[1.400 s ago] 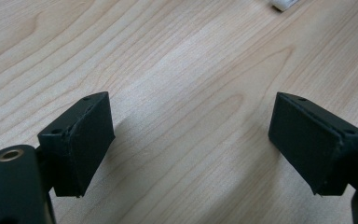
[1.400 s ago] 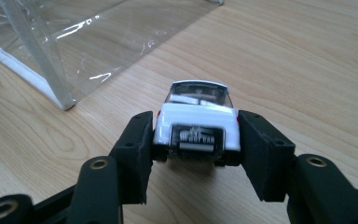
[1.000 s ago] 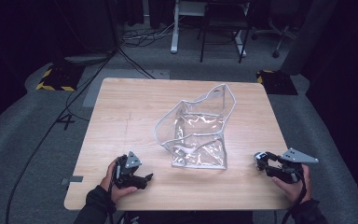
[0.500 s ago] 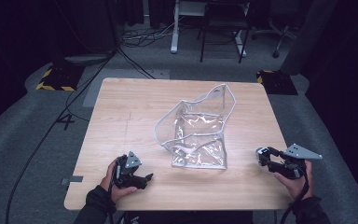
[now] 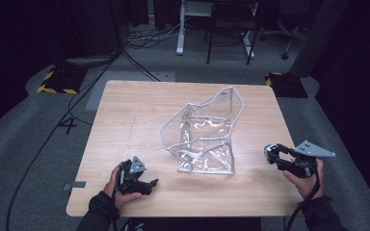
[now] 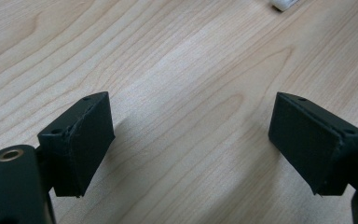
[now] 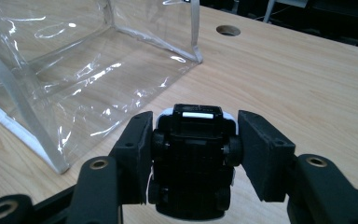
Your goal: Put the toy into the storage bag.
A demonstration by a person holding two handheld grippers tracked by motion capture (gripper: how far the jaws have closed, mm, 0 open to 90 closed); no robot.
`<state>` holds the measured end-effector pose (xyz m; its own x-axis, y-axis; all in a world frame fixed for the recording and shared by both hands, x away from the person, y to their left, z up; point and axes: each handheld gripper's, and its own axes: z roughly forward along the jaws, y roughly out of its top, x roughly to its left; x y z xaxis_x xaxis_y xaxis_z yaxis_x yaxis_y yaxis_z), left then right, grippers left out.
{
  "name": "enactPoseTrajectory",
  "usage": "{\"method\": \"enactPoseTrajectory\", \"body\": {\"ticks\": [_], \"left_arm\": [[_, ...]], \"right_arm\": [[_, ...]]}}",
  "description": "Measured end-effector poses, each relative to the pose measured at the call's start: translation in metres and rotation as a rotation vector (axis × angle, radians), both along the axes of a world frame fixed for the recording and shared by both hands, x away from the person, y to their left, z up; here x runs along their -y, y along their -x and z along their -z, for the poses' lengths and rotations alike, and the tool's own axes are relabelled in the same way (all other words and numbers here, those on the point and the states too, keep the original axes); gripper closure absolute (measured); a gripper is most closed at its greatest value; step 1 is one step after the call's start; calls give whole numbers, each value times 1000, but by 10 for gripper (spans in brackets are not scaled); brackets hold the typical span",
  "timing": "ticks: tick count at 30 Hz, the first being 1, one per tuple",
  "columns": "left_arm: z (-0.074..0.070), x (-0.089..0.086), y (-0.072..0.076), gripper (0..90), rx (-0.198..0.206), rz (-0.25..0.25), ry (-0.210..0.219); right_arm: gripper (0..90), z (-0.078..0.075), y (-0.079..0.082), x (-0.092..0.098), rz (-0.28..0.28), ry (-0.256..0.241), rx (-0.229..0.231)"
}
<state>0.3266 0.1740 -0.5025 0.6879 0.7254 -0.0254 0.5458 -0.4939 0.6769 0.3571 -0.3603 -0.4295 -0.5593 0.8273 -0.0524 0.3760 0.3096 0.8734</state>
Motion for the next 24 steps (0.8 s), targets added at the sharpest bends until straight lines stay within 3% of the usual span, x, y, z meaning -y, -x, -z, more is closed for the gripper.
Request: {"method": "enactPoseTrajectory", "body": {"ticks": [24], "left_arm": [[0,0,0,142,-1,-1,1]], "right_arm": [[478,-42,-26,-22,-9,-10,67]]}}
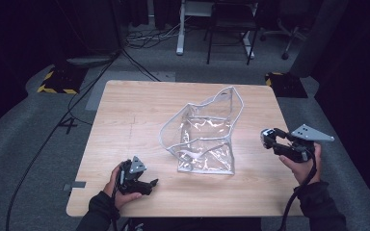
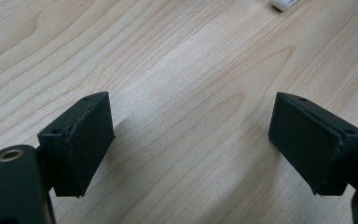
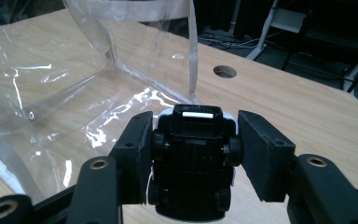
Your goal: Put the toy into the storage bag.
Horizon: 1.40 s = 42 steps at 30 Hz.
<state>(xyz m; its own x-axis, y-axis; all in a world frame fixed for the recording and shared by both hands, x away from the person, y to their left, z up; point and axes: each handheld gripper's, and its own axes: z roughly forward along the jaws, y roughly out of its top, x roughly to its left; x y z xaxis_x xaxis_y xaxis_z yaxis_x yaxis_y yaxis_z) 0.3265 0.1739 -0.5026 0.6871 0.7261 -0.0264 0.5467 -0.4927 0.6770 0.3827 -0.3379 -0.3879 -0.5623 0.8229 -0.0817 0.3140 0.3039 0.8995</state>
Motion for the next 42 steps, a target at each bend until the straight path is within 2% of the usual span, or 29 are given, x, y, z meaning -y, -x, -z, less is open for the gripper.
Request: {"method": "enactPoseTrajectory", "body": {"ticks": [3,6,14,26,42], "left_arm": [[0,0,0,142,1,2,-1],[0,0,0,142,1,1,0],[0,0,0,142,1,2,-1],[0,0,0,142,2,2,-1],[0,0,0,142,1,2,-1]], "right_arm": [[478,-4,-2,-3,2,-6,5],[479,-16,-6,-7,-3,10,32],[478,-38,-14,-13,-12,-16,55],[478,-55,-26,-27,6,-4,90],[478,-76,-35,-46,-2,-25,123]]}}
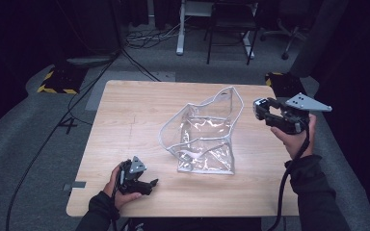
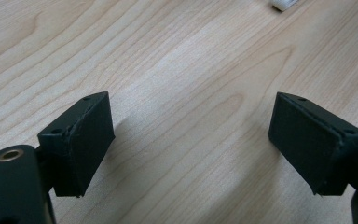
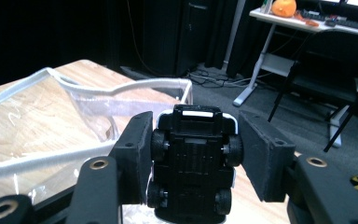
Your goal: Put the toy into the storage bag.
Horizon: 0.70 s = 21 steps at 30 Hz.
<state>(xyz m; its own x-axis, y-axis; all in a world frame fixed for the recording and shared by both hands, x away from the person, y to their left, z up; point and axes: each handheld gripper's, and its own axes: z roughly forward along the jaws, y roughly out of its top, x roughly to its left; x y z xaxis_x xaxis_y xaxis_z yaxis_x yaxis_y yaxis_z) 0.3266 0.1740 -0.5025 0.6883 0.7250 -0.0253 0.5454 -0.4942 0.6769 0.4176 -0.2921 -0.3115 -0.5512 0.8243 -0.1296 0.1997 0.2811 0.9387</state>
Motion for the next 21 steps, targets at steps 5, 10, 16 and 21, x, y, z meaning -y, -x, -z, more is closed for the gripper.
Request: {"method": "enactPoseTrajectory", "body": {"ticks": [5,10,16,21], "left_arm": [[0,0,0,142,0,0,0],[0,0,0,142,0,-1,0],[0,0,0,143,0,0,-1],[0,0,0,142,0,0,0]], "right_arm": [[478,-8,-2,-8,-11,3,13],[478,-12,-5,-12,-14,-15,13],[478,-17,-8,-19,-28,-22,27],[478,-25,-10,-25,-42,-26,33]]}}
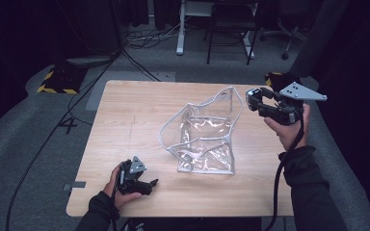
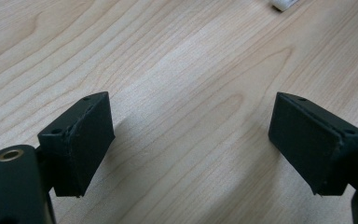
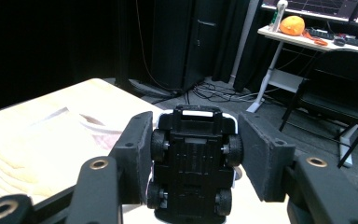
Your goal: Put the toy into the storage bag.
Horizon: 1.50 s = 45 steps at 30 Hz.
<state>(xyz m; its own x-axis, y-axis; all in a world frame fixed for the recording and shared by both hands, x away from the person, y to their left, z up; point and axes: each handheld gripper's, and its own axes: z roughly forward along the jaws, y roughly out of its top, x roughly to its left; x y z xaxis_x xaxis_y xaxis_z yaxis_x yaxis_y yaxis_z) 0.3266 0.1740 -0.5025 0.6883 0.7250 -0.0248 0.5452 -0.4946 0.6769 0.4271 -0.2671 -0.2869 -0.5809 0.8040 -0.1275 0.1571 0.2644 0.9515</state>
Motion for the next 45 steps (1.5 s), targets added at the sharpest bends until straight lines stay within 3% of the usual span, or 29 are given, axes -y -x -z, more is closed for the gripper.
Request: {"method": "enactPoseTrajectory", "body": {"ticks": [18,36,45], "left_arm": [[0,0,0,143,0,0,0],[0,0,0,144,2,-2,0],[0,0,1,144,2,-3,1]], "right_arm": [[478,-5,-8,-37,-61,24,-8],[477,14,-18,-82,-129,55,-77],[477,23,-21,-94,-156,76,-122]]}}
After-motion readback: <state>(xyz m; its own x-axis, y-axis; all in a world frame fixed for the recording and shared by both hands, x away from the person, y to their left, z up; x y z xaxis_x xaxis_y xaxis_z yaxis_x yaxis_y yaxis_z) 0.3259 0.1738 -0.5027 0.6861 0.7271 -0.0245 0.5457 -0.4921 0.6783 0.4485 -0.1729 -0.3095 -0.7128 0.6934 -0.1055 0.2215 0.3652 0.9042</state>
